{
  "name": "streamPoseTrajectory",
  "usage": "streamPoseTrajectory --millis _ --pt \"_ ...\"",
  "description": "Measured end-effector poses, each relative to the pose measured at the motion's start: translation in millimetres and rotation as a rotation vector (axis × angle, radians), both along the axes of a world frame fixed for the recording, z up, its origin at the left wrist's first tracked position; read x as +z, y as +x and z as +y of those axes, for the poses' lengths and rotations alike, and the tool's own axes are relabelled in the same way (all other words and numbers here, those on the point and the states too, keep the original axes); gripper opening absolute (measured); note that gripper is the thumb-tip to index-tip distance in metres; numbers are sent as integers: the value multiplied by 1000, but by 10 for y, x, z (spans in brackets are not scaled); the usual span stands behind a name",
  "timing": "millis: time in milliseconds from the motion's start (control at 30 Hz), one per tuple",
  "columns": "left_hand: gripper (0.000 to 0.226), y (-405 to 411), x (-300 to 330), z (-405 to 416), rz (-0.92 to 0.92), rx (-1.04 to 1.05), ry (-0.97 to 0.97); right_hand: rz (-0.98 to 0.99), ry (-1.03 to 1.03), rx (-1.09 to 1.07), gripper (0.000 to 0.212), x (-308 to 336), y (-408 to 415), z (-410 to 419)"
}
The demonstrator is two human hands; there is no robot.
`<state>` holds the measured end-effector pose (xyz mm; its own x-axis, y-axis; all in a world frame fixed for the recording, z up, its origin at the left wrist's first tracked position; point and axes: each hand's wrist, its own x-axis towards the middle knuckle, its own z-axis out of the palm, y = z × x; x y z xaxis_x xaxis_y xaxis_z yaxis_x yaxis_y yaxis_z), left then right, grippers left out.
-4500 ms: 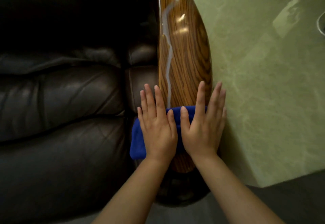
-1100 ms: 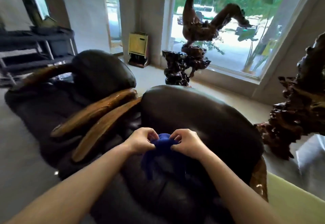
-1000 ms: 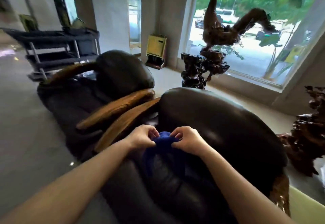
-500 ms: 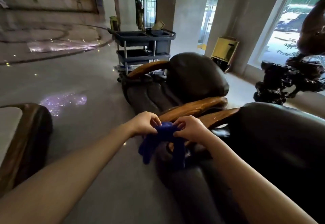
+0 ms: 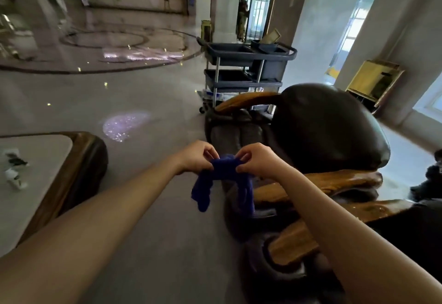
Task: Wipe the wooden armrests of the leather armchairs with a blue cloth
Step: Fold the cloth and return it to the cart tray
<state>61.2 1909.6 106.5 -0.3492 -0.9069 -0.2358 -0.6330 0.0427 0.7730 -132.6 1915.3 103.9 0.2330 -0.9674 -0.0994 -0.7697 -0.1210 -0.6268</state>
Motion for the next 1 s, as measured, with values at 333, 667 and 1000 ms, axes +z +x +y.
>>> streamPoseTrajectory --millis 333,667,1000 --pt "24 435 -76 -1784 13 123 33 -11 106 136 28 -43 447 -2060" --pt "23 1205 -15 -4004 22 60 35 -41 105 62 29 2 1195 -4128" --pt "24 1812 163 -6217 -11 0 32 29 -8 51 26 189 1774 -6227"
